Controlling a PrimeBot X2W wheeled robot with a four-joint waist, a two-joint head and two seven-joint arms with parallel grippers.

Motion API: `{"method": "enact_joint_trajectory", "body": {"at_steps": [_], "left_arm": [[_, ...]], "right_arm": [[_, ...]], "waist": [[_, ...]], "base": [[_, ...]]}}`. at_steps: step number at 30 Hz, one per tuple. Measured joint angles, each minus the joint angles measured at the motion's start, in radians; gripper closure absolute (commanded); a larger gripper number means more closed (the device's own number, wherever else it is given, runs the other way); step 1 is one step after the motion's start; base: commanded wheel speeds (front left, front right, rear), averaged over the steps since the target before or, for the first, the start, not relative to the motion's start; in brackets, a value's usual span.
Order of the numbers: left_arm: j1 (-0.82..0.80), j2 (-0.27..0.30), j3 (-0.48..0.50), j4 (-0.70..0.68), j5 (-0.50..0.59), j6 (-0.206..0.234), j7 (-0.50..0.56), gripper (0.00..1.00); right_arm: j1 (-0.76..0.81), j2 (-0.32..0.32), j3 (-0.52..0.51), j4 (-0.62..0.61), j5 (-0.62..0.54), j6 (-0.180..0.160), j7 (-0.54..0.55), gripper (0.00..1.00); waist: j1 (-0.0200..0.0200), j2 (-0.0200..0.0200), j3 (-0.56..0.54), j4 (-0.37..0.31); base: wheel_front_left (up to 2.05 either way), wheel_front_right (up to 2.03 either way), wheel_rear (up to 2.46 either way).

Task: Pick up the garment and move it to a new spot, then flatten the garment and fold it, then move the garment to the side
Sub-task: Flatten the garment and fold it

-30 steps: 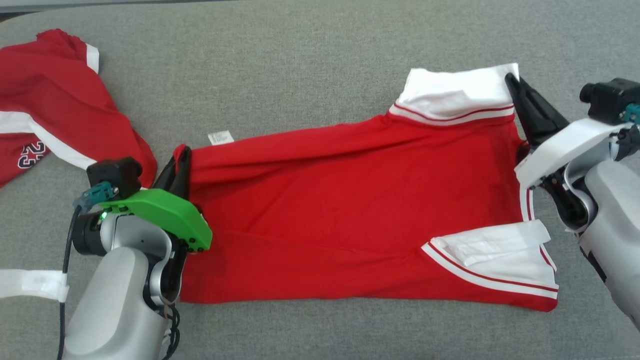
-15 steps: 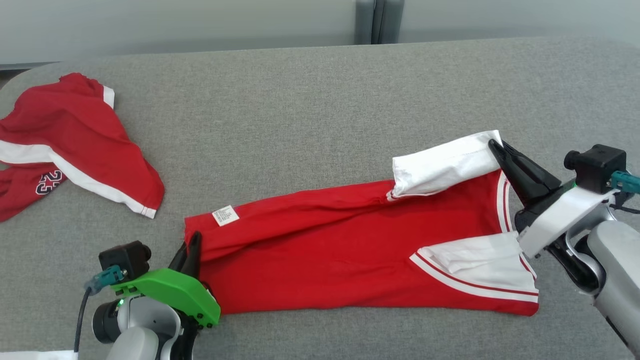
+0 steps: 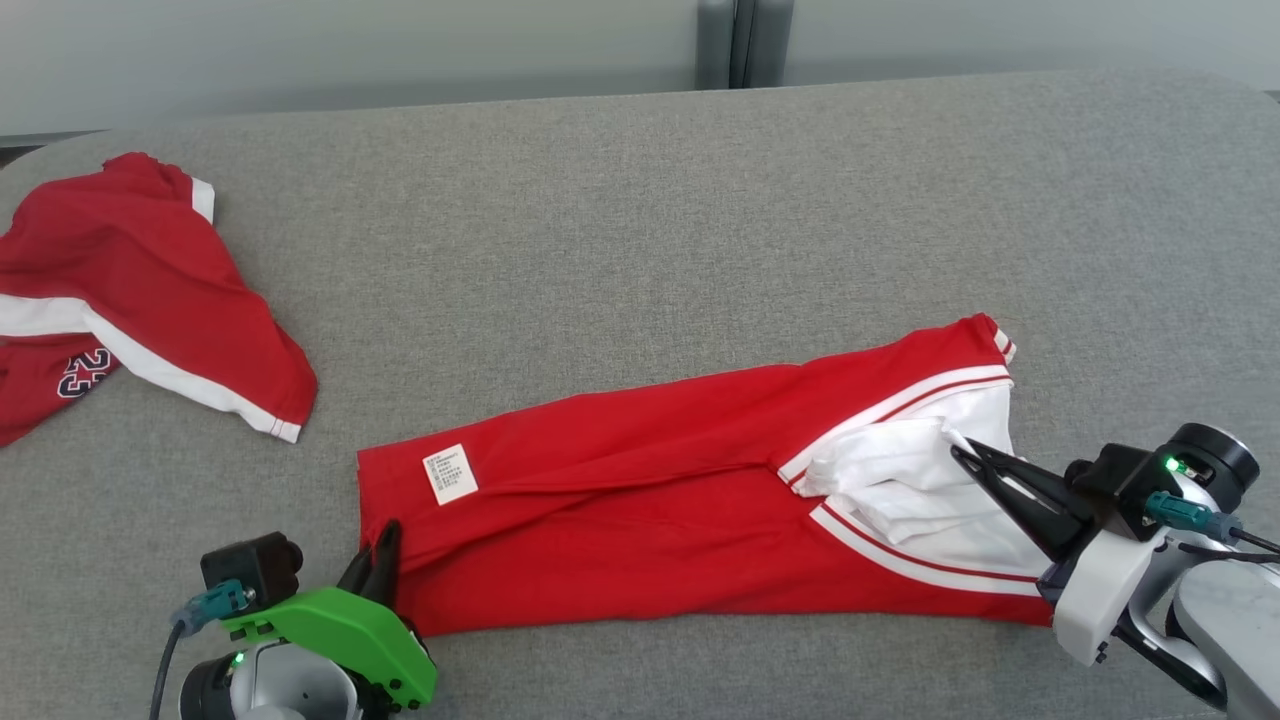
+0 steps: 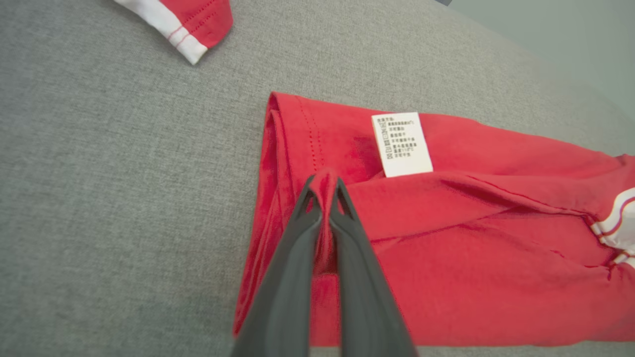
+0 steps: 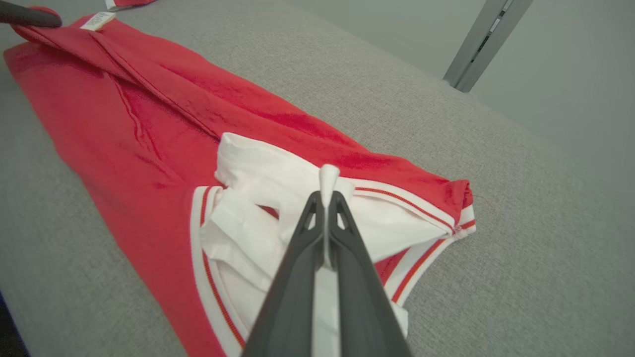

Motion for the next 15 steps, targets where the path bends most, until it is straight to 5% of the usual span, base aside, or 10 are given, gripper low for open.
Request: {"method": "enact_joint_trajectory", "body": {"at_steps": [1,2,3,4,13,15], "left_arm": [[0.005,0.003,0.002,-0.003,0.0,0.0,0.0,0.93],[0.01,0.005,0.007,-0.007,0.0,0.0,0.0,0.7],[0.015,0.007,0.01,-0.011,0.0,0.001,0.0,0.16],[0.021,0.007,0.013,-0.016,0.0,0.001,0.0,0.0],[0.041,0.004,0.063,-0.042,-0.002,0.01,-0.006,0.0],[0.041,0.004,0.074,-0.059,-0.002,0.01,-0.015,0.0]], "right_arm": [[0.005,-0.004,-0.006,0.0,-0.011,0.0,0.0,1.0],[0.01,-0.007,-0.016,0.0,-0.022,0.0,0.0,1.0],[0.014,-0.009,-0.027,0.0,-0.03,0.0,0.0,1.0],[0.018,-0.012,-0.036,-0.002,-0.038,0.0,0.0,1.0],[0.057,-0.073,0.001,-0.041,-0.212,0.0,0.0,1.0],[0.079,-0.088,0.023,-0.042,-0.245,0.0,0.0,0.65]], "waist": [[0.0,0.0,0.001,-0.001],[0.0,0.0,0.002,-0.002],[0.0,0.0,0.003,-0.004],[0.0,0.0,0.003,-0.005],[0.0,0.0,0.006,-0.008],[0.0,0.0,0.006,-0.008]], "base": [[0.0,0.0,0.0],[0.0,0.0,0.0],[0.0,0.0,0.0],[0.0,0.0,0.0],[0.0,0.0,0.0],[0.0,0.0,0.0]]}}
